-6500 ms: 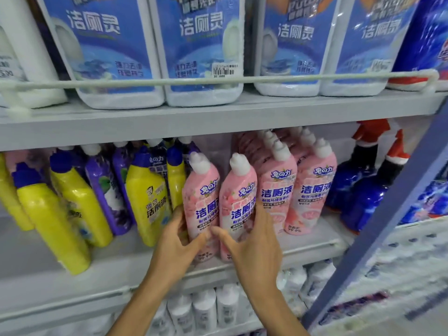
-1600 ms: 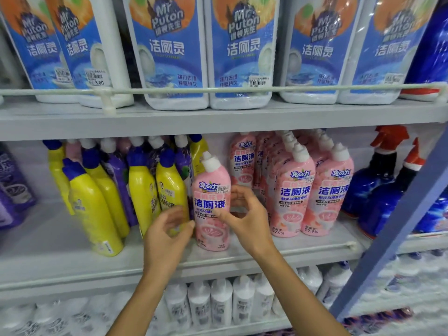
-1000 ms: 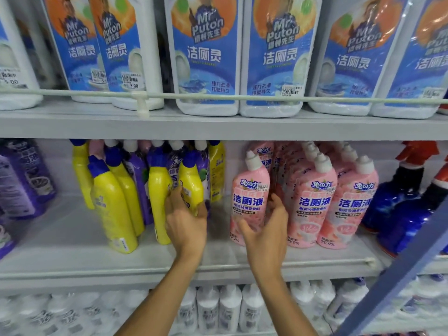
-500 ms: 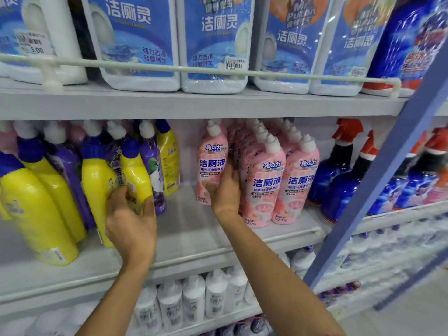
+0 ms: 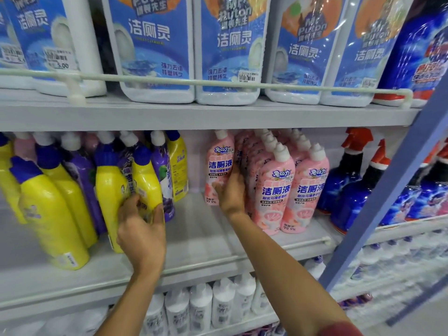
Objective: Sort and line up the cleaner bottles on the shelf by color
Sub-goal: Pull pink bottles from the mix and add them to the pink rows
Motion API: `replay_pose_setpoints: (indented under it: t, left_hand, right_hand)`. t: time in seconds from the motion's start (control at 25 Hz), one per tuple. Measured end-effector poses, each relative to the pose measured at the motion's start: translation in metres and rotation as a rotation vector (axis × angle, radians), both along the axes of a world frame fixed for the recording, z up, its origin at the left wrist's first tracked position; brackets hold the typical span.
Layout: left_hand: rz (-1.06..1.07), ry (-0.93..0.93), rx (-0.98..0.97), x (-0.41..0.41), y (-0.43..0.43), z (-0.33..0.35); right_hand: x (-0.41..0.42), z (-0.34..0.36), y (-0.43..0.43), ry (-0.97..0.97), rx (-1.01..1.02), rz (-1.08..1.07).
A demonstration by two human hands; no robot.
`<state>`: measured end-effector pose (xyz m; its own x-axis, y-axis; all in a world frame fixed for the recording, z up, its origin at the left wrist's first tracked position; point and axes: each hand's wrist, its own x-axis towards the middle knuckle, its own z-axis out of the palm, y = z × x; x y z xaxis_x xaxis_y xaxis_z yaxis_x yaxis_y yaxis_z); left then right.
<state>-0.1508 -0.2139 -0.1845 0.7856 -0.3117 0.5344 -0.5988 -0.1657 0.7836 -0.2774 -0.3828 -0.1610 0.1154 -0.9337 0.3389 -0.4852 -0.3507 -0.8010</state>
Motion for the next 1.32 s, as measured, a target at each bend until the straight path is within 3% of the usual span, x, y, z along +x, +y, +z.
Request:
replay_pose_setpoints:
  t: [0.08,0.32,0.84,1.0,1.12,1.2,1.32]
  left_hand:
    - [0.009,0.011,0.002,-0.001,0.0,0.0]
    - [0.027,0.028,0.0,-0.005,0.002,0.003]
    - [0.032,0.045,0.016,-0.008,0.007,0.0]
    - [0.038,0.083,-0.019,-0.018,0.013,0.012]
    - [0.0,0.016,-0.122,-0.045,0.022,0.037]
    - [-0.137,-0.007,-0.178,-0.067,0.019,0.052]
    - [-0.438,0.134,-0.167,-0.1,0.005,0.073]
  right_hand:
    - [0.007,0.002,0.002,0.075,-0.046,-0.059]
    - [0.032,0.015,0.005,0.056,-0.08,-0.264]
    - [0.017,0.0,-0.012,-0.064,-0.159,-0.199]
    - [0.008,0.012,0.0,-0.212,-0.107,-0.075]
    - [-0.023,0.031,0.037,-0.353,-0.054,0.163]
    - [-0.061,0.051,0.072,-0.44,0.024,0.345]
    - [-0.134,0.076,0.107,-0.489,0.043,0.438]
